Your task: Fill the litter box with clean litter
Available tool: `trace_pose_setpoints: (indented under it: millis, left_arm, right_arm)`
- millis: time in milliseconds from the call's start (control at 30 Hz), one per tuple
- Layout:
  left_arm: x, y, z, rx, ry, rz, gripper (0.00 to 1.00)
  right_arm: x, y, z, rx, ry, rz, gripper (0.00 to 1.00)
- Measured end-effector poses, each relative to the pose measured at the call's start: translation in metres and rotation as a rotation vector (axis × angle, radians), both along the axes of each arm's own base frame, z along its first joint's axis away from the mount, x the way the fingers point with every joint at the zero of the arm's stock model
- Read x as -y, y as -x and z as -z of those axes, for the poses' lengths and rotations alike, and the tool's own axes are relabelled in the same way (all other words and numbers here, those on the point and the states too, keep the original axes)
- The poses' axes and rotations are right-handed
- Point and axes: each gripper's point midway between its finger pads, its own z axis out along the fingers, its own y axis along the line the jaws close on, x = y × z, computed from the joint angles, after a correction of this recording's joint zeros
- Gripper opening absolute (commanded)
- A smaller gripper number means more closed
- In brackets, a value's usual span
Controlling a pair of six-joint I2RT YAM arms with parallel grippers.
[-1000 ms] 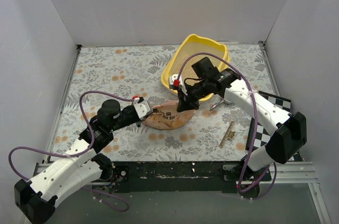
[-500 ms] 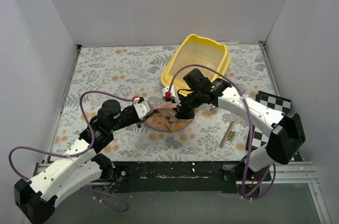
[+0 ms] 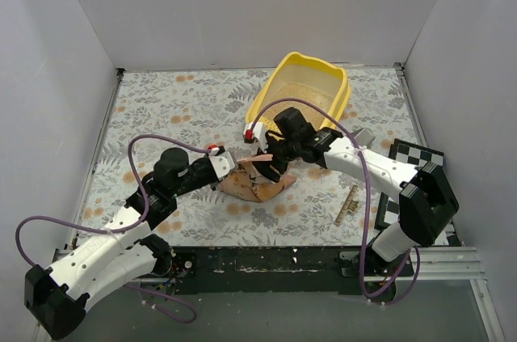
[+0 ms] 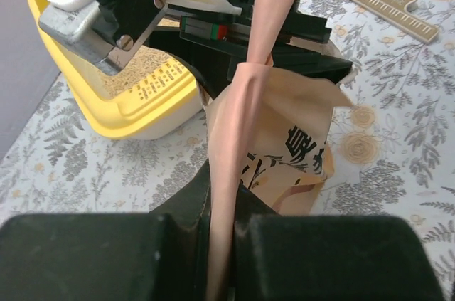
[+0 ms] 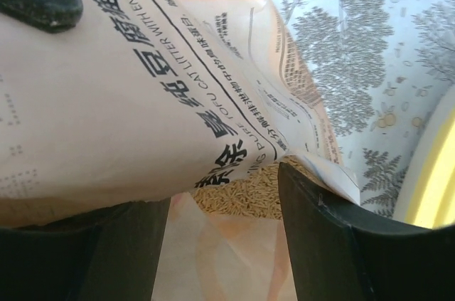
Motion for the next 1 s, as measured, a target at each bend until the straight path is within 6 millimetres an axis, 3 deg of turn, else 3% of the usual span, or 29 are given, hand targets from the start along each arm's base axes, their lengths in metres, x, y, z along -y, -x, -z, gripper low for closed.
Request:
trace_pose_setpoints:
  millis: [233,333,467,800,1000]
  left_arm:
    - [0.002,-0.038,-0.009,0.082,-0.083,-0.011,0.0]
    - [-0.006,-0.064,-0.014,0.039,-0.081,0.002,0.0]
    - [-0.015,-0.083,-0.018,-0.002,-0.092,0.026,0.0]
    - [-0.032,-0.1,-0.022,-0.022,-0.13,0.003,0.0]
    - [-0.038,-0.085,-0.019,-0.009,-0.069,-0.025,0.0]
  right_arm:
    - [0.003,-0.026,-0.005,0.078,-0.073,0.217,0.71]
    - [0.001,-0.036,-0.014,0.091,-0.158,0.321,0.71]
    - [-0.011,-0.046,-0.031,0.104,-0.25,0.405,0.7]
    - [-0.039,-0.055,-0.033,0.067,-0.289,0.474,0.7]
    - [-0.04,-0.051,-0.034,0.049,-0.266,0.47,0.7]
